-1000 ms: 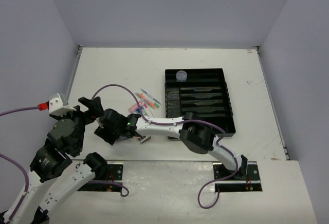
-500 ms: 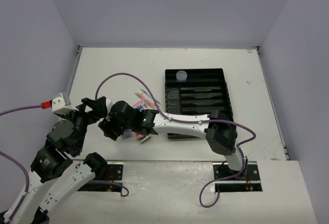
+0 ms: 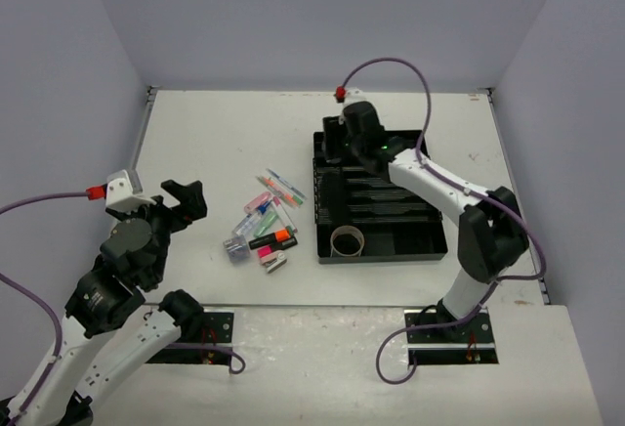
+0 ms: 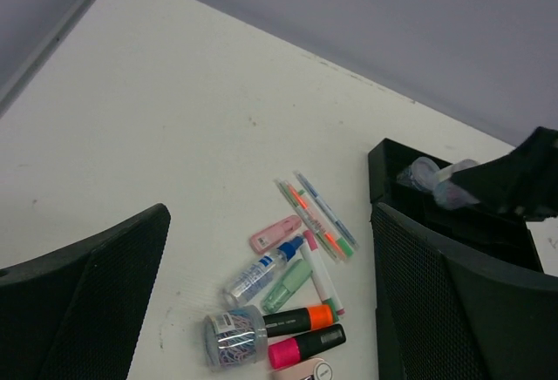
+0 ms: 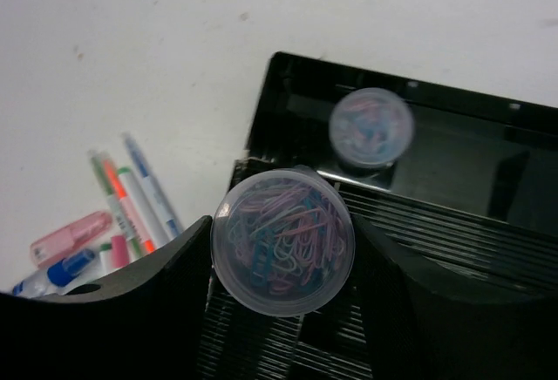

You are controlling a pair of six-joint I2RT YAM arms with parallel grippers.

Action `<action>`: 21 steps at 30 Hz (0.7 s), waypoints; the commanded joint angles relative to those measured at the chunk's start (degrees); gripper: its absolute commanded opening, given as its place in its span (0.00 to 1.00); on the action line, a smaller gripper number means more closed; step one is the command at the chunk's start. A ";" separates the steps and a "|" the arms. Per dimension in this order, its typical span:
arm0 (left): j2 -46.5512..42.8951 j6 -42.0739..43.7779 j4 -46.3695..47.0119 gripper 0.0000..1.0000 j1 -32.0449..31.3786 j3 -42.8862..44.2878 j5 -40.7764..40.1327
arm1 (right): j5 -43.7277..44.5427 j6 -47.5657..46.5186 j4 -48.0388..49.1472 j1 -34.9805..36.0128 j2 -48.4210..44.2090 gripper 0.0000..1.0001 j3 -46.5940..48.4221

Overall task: Sort the stationery into containers
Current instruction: Place the stationery in the storage box.

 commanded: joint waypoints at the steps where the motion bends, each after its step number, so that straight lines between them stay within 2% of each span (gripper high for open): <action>1: -0.29 0.83 -0.53 1.00 0.41 0.14 -3.65 | -2.23 2.24 2.96 3.12 -5.96 0.36 -1.72; 7: 1.35 1.41 -0.57 1.00 0.73 0.08 -2.42 | 4.72 2.32 -1.97 -3.31 -1.32 0.35 5.72; 13: 3.62 2.57 0.10 1.00 0.67 0.05 -0.51 | 9.30 1.49 -9.64 -11.12 8.47 0.36 15.69; 21: 3.77 2.92 0.36 1.00 0.69 -0.04 0.35 | 8.68 2.05 -10.60 -14.23 13.37 0.40 15.69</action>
